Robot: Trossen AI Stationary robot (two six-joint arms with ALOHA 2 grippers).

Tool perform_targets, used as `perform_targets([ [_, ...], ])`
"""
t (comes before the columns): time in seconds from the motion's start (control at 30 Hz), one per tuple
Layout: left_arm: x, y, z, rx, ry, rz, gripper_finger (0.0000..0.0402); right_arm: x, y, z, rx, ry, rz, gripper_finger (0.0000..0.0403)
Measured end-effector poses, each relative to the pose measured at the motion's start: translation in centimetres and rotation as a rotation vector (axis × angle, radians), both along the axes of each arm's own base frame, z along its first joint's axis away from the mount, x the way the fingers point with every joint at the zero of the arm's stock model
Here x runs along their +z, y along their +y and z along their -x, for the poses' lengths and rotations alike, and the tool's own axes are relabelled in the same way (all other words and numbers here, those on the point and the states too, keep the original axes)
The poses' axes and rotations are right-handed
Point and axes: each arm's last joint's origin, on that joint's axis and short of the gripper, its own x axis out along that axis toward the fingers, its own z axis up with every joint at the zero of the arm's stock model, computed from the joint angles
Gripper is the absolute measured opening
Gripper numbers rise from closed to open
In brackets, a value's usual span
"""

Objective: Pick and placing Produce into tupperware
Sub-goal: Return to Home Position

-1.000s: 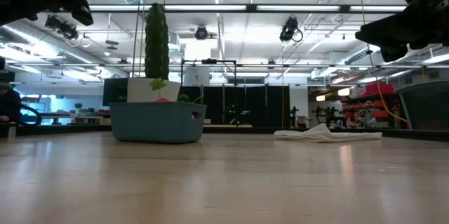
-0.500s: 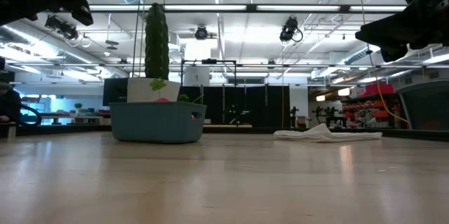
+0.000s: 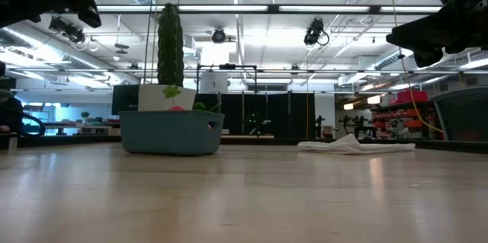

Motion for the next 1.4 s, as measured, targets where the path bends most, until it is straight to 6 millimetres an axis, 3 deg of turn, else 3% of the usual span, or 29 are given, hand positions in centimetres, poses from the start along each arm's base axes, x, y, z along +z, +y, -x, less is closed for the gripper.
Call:
perform_targets([
  [1.4,0.02,0.0,0.01,0.0,-0.001,0.0,0.0083,0.0,0.0,0.0,0.0,0.0,0.0,0.012],
])
